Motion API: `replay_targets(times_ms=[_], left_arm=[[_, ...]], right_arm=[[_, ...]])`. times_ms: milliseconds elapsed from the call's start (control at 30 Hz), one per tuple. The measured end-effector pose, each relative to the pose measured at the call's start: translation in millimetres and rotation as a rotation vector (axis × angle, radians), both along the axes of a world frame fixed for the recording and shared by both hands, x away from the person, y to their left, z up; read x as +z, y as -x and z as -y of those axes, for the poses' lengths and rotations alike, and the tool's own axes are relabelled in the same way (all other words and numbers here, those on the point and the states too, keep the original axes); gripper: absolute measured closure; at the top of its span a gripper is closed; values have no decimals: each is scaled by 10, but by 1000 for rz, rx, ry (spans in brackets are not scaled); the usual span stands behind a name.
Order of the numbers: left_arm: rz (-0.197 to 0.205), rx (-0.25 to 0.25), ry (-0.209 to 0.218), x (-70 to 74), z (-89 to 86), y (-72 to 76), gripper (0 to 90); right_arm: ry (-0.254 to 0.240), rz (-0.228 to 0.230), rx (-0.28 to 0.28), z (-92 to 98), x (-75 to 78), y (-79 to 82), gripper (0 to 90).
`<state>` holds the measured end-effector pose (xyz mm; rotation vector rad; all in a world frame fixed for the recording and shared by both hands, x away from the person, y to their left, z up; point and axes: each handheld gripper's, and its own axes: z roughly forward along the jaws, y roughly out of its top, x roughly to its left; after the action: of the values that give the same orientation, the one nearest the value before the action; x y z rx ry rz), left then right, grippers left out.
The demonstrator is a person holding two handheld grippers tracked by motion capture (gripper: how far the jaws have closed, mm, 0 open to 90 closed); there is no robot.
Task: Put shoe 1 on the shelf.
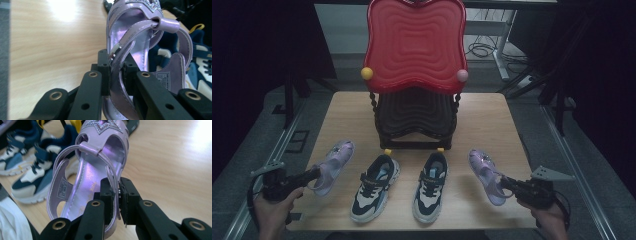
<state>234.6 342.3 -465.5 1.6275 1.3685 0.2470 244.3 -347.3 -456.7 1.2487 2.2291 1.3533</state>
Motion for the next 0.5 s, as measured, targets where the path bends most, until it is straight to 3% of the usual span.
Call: replay_targets(times_ms=[500], left_arm=[[77, -82, 21, 232, 486, -326, 808]], right_arm=[[-73, 64, 27, -447, 160, -298, 806]])
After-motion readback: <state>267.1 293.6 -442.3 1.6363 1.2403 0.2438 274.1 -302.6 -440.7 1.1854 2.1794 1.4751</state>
